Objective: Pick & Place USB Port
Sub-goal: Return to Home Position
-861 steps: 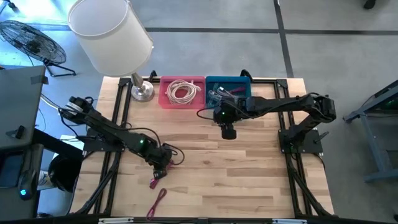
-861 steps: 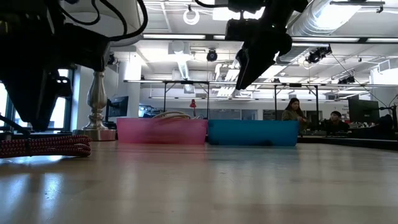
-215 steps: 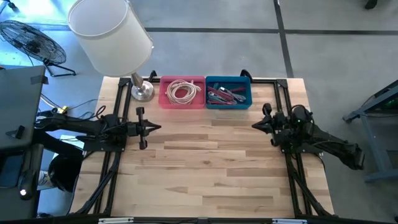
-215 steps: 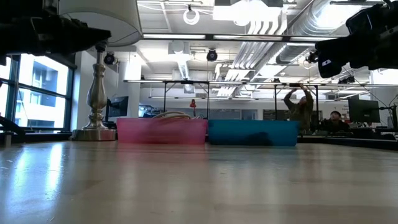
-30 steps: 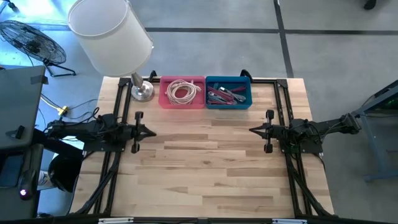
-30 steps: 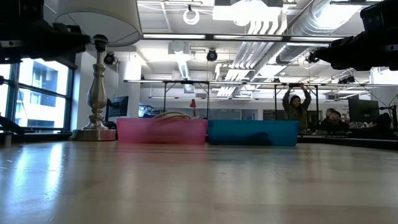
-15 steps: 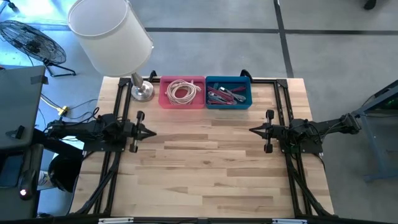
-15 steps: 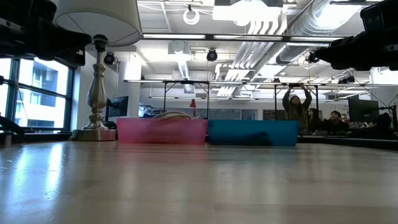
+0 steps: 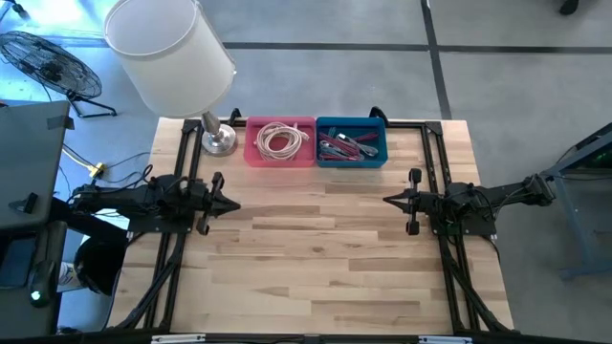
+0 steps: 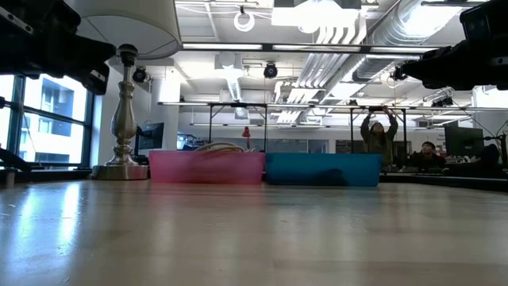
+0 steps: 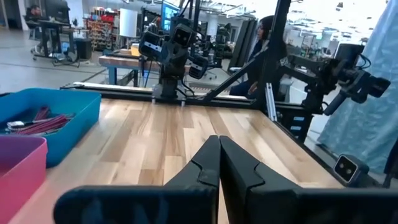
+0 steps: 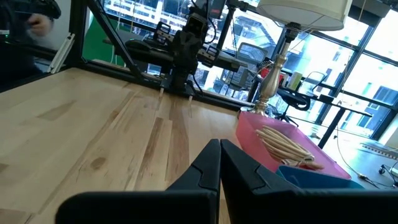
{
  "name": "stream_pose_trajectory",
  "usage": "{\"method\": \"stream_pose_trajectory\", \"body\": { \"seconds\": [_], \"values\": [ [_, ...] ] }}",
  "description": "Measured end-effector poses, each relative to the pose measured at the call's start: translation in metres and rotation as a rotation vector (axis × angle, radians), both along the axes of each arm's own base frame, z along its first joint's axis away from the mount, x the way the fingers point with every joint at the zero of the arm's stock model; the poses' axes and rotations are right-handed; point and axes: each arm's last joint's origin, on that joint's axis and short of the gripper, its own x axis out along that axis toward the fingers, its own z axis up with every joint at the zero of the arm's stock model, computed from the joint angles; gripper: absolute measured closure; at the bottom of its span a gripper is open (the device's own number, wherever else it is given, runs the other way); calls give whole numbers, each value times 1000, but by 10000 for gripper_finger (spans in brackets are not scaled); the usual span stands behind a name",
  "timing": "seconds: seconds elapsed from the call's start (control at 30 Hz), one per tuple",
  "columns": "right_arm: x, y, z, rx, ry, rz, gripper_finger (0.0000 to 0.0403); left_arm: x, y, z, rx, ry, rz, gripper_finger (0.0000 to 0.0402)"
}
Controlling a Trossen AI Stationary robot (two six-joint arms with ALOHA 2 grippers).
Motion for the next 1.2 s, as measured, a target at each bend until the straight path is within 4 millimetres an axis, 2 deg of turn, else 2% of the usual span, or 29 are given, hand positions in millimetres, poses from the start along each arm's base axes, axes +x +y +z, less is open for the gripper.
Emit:
{"method": "stream_pose_trajectory", "body": {
  "seconds": [1.2],
  "values": [
    [0,0,0,0,0,0,403,0,0,0,33,-5,1,401]
  ]
}}
